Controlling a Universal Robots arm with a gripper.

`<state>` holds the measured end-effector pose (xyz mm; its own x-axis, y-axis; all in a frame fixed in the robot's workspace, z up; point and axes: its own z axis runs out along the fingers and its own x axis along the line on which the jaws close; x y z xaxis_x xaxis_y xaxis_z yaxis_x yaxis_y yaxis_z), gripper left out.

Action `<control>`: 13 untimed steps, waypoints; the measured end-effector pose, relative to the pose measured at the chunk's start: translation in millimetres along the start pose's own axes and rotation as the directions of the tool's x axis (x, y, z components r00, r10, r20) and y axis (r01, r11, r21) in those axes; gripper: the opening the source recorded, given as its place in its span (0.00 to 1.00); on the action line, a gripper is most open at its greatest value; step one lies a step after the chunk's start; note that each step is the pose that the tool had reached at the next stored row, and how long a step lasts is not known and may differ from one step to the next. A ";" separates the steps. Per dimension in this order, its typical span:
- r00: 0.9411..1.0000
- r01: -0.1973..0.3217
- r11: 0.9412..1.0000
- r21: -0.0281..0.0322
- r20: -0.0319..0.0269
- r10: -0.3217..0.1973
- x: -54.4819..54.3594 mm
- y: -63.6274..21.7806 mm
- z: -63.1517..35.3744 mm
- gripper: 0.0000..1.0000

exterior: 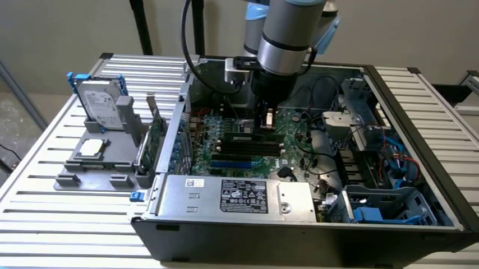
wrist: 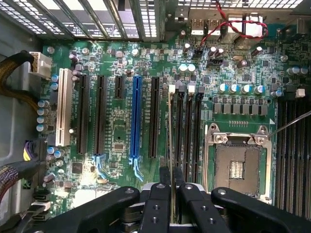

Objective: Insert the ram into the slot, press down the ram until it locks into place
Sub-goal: 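Insert the ram into the slot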

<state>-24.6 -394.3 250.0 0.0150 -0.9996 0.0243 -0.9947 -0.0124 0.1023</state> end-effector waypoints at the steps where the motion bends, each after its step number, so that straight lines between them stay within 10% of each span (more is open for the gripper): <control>1: 1.000 0.000 1.000 0.000 0.001 0.000 0.2 0.3 1.9 0.14; 4: 1.000 0.000 1.000 0.004 0.001 0.000 0.4 2.5 6.6 0.14; 13: 1.000 -0.001 0.999 0.040 0.002 0.001 0.1 6.6 10.6 0.14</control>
<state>-32.3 -394.8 240.2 0.0136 -0.9997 0.0219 -0.9980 -0.0122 0.0624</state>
